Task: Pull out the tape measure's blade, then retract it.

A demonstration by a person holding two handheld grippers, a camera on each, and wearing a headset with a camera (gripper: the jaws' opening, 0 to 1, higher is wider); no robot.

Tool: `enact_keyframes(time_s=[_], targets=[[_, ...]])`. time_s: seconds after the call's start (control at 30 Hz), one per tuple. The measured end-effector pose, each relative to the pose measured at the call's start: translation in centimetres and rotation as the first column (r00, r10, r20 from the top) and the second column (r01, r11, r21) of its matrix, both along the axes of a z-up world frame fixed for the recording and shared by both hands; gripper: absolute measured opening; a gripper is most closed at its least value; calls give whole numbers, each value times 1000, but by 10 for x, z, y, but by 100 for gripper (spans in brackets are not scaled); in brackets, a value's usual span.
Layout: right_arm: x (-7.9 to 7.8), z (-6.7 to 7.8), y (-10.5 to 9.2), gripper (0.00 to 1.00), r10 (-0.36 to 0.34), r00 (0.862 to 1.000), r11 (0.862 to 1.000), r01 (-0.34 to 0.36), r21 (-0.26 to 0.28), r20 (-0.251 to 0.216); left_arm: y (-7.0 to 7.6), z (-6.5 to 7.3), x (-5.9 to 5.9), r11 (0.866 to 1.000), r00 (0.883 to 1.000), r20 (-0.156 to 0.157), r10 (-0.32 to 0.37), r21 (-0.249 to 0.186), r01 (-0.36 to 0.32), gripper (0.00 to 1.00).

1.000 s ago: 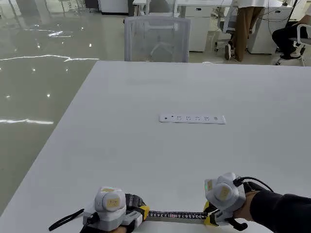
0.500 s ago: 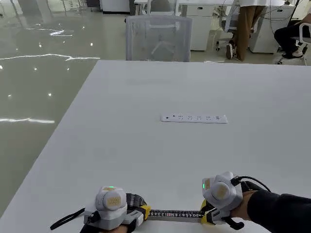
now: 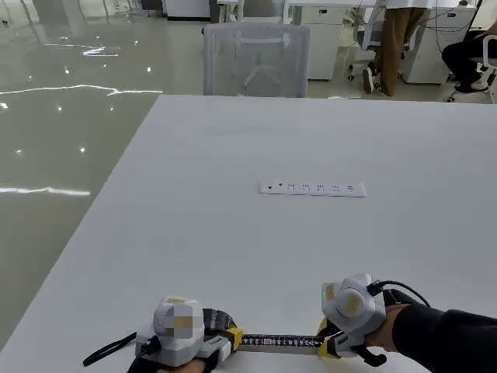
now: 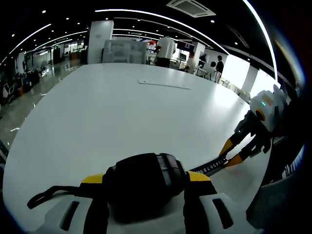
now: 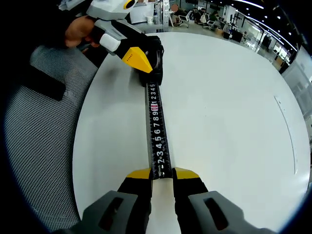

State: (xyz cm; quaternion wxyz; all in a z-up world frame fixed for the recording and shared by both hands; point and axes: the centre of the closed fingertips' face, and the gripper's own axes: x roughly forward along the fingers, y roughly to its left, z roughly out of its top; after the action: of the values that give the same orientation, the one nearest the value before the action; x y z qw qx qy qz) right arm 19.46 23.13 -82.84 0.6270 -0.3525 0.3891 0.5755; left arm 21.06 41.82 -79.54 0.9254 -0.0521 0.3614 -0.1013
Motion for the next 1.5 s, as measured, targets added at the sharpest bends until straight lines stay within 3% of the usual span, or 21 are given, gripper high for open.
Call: enact_keyframes(time_s=[1.5], targets=[[-1,-1,44,13,31,1000,999,-31,35,4,-1,-1,-1,1000,1000,4,-15,13,15,58]])
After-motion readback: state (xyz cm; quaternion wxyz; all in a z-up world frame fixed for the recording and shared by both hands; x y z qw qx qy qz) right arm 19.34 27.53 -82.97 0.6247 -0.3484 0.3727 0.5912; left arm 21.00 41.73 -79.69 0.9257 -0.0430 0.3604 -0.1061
